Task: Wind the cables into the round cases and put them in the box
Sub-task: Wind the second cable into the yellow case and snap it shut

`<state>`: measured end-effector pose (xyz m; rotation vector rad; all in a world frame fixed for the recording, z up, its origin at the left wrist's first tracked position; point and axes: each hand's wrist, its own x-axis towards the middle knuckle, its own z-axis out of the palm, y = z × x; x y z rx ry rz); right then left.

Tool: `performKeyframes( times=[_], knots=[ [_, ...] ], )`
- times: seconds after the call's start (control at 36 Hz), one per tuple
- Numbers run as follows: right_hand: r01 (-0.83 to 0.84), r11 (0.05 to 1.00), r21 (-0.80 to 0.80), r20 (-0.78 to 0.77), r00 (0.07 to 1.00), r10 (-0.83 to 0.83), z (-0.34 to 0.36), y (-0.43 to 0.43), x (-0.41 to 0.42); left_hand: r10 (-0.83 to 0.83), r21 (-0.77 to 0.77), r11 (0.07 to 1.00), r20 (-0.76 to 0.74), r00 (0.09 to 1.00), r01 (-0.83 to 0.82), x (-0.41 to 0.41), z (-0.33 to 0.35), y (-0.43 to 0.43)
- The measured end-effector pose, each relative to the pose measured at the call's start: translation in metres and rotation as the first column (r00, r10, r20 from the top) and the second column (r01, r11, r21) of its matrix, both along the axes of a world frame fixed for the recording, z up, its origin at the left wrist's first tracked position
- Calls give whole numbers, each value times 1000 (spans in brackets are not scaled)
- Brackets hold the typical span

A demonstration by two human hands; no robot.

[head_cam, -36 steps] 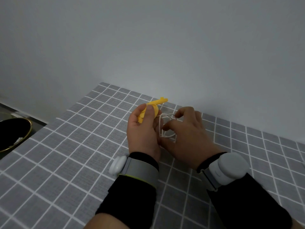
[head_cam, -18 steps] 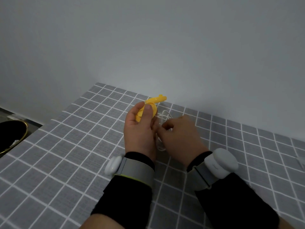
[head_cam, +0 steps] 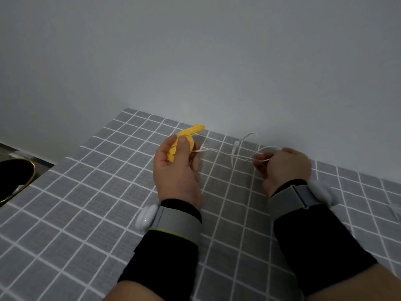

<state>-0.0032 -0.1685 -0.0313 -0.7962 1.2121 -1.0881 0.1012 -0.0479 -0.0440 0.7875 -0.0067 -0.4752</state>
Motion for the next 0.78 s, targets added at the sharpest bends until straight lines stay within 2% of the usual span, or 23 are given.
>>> performKeyframes(
  times=[0.03,0.06,0.08,0.14,0.17,0.19,0.22,0.28,0.31,0.33,0.36,0.42,0.47,0.58,0.64,0.69,0.78],
  knots=[
    [45,999,-28,-7,999,-45,-2,0,1,-18,1,1000,9,1000,18,-1,1,0],
    [75,994,-85,-86,993,-82,-4,-2,3,-39,3,999,22,999,39,-2,1,-1],
    [62,984,-167,-234,967,-100,-4,-2,4,-59,11,998,40,997,59,-3,2,-1],
    [-57,957,-283,-547,829,-112,-3,0,1,-83,37,996,82,993,80,-6,3,-2],
    [-87,943,-321,-641,753,-149,-3,2,-1,-88,44,996,97,991,84,-7,3,-2],
    [-93,909,-406,-666,711,-225,0,5,-4,-92,44,995,101,991,88,-8,3,-3],
    [-114,821,-560,-635,695,-336,4,9,-6,-98,41,995,102,990,94,-8,3,-3],
    [-271,522,-808,-537,704,-465,15,26,-5,-115,48,993,111,987,111,-9,4,-3],
    [-361,400,-842,-520,738,-431,16,30,-1,-121,51,992,117,986,116,-9,4,-3],
    [-448,337,-828,-551,763,-339,16,34,4,-124,49,992,121,985,119,-8,4,-3],
    [-527,341,-779,-609,764,-210,16,39,9,-127,48,991,126,984,122,-8,3,-2],
    [-651,406,-641,-711,703,3,11,43,17,-135,56,990,143,980,128,-8,2,-2],
    [-710,451,-540,-762,641,97,4,41,19,-146,77,988,176,973,134,-8,2,-2],
    [-734,448,-509,-752,633,182,-3,37,18,-173,138,980,238,956,143,-9,2,-2],
    [-713,491,-501,-735,649,194,-3,35,17,-174,161,978,260,950,135,-9,2,-2],
    [-667,574,-476,-731,662,163,-2,29,15,-184,165,976,264,947,143,-11,1,-3],
    [-540,757,-369,-699,698,157,-10,17,10,-221,155,970,258,941,185,-15,3,-4]
  ],
)
